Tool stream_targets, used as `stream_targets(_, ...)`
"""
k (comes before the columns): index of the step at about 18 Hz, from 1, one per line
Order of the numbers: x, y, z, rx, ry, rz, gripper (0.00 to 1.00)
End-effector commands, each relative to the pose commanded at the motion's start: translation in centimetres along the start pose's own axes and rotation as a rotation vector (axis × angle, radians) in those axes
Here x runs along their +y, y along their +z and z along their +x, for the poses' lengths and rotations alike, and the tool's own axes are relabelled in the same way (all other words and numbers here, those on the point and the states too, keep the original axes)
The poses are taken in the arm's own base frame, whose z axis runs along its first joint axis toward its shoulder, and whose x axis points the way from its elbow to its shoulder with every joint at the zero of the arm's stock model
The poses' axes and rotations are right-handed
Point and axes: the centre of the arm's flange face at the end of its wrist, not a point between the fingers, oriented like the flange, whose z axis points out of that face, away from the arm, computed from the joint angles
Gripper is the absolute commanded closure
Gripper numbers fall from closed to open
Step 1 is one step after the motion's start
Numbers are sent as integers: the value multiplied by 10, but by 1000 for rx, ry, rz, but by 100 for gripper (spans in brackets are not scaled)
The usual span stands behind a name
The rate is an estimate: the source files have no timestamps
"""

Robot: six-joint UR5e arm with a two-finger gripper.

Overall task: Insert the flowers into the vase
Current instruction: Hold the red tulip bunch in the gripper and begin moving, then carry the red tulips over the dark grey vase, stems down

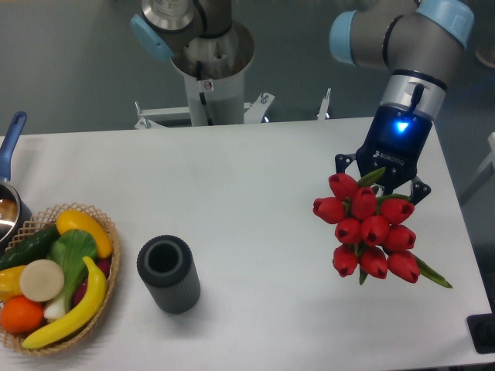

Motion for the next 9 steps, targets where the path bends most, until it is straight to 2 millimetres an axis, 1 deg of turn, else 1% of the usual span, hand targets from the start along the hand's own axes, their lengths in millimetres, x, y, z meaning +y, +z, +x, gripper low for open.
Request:
stream_targets(3, -2, 2, -1, 1, 4, 1, 67)
stream_targets(7, -8, 19, 3, 26, 19, 1, 67)
stream_targets(8, -14, 31, 15, 50, 40, 9, 67)
stream_targets(9, -18, 40, 21, 76, 62, 48, 67)
